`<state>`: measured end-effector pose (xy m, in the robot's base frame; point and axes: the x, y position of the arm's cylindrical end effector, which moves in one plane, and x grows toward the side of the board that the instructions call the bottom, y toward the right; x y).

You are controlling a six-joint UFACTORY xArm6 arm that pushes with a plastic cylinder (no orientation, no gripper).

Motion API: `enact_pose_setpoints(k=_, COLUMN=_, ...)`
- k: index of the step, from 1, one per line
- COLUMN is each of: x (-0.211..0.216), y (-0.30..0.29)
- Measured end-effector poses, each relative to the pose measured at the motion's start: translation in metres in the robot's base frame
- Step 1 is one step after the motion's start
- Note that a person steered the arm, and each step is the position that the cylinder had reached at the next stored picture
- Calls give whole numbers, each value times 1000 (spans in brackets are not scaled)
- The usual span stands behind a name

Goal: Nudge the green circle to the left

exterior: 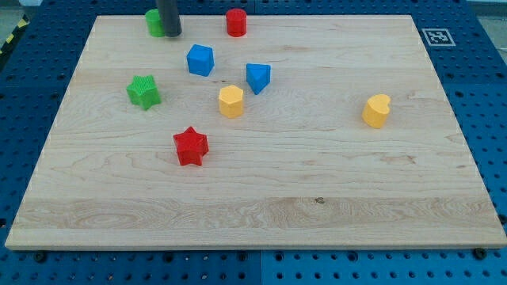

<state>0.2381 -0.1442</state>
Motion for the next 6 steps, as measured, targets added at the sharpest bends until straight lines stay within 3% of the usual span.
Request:
enact_pose_setpoints(k=2, x=-36, y=11)
enact_pose_setpoints(k=5, x=-34, y=-17)
enact_pose_setpoints(k=6, x=-29, y=4)
